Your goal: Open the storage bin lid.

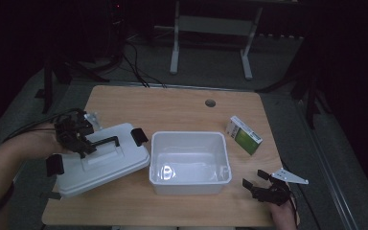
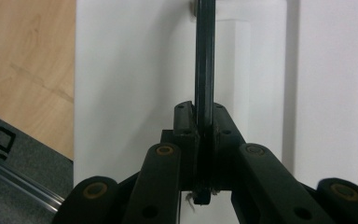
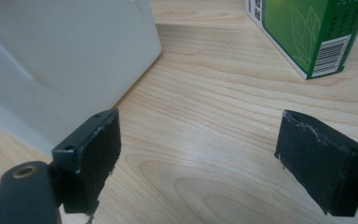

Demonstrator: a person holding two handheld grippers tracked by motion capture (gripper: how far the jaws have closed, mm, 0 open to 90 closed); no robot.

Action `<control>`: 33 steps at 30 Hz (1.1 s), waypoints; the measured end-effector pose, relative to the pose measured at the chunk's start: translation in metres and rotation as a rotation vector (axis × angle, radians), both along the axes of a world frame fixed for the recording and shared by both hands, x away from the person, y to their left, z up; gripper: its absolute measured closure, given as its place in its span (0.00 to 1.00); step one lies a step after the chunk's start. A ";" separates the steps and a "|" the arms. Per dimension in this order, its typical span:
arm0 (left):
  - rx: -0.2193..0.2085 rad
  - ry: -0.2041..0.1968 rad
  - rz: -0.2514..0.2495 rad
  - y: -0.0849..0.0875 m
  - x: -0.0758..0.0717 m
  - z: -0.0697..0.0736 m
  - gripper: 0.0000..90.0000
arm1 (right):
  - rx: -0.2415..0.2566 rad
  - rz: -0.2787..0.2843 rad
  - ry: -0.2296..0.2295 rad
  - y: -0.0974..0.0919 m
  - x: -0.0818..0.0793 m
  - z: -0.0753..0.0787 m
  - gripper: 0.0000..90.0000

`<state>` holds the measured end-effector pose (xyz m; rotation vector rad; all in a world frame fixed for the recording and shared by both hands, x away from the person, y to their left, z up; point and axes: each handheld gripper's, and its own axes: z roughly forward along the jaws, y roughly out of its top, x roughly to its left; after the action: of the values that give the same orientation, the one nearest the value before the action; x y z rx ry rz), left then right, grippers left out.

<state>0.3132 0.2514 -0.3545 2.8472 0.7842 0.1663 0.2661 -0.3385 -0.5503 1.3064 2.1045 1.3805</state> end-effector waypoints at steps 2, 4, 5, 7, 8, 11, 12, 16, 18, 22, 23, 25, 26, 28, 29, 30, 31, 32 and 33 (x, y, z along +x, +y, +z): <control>-0.002 0.009 0.011 0.005 -0.001 -0.007 0.93 | -0.001 0.001 0.001 0.000 0.000 0.000 0.15; -0.010 0.013 0.026 0.012 -0.001 -0.015 0.93 | -0.001 0.001 0.001 0.000 0.000 0.000 0.15; -0.015 0.014 0.031 0.014 -0.001 -0.018 0.93 | 0.001 0.000 0.002 0.000 0.000 0.000 0.15; -0.024 0.018 0.044 0.017 -0.002 -0.025 0.93 | 0.002 -0.002 0.005 0.000 0.000 0.000 0.15; -0.033 0.013 0.047 0.019 -0.002 -0.029 0.93 | 0.002 -0.002 0.004 0.000 0.000 0.000 0.15; -0.051 0.020 0.067 0.023 0.000 -0.041 0.93 | 0.002 -0.003 0.004 0.001 0.000 0.000 0.15; -0.051 0.022 0.076 0.025 0.001 -0.047 0.93 | 0.002 -0.002 0.005 0.001 0.000 0.000 0.15; -0.048 0.028 0.087 0.026 0.004 -0.066 0.93 | 0.002 -0.004 0.005 0.000 0.000 0.000 0.15; -0.055 0.035 0.093 0.026 0.006 -0.074 0.93 | 0.001 -0.004 0.005 0.001 0.000 0.000 0.15; -0.063 0.039 0.099 0.023 0.010 -0.087 0.93 | -0.001 -0.003 0.005 0.001 0.000 0.000 0.15; -0.063 0.035 0.102 0.023 0.010 -0.089 0.93 | 0.001 -0.004 0.007 0.000 0.000 0.000 0.15; -0.071 0.039 0.103 0.021 0.011 -0.094 0.93 | 0.002 -0.004 0.006 0.000 0.000 0.000 0.15; -0.070 0.044 0.104 0.020 0.012 -0.096 0.93 | 0.003 -0.004 0.007 0.000 0.000 0.000 0.15; -0.071 0.050 0.101 0.020 0.012 -0.098 0.93 | 0.002 -0.003 0.007 0.000 0.000 0.000 0.15; -0.069 0.053 0.104 0.018 0.013 -0.103 0.93 | 0.000 -0.002 0.007 0.000 0.000 0.000 0.15; -0.068 0.058 0.100 0.017 0.013 -0.105 0.93 | 0.000 -0.001 0.006 0.000 0.000 0.000 0.15; -0.071 0.058 0.103 0.016 0.013 -0.107 0.93 | 0.001 0.000 0.007 0.000 0.000 0.000 0.15; -0.069 0.069 0.102 0.016 0.013 -0.110 0.93 | -0.001 0.002 0.006 -0.001 0.000 0.000 0.16; -0.072 0.071 0.101 0.016 0.013 -0.111 0.93 | -0.009 0.003 0.005 -0.001 0.000 0.000 0.16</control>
<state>0.3263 0.2670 -0.4655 2.7610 0.9295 0.0499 0.2660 -0.3394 -0.5502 1.3051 2.1145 1.3695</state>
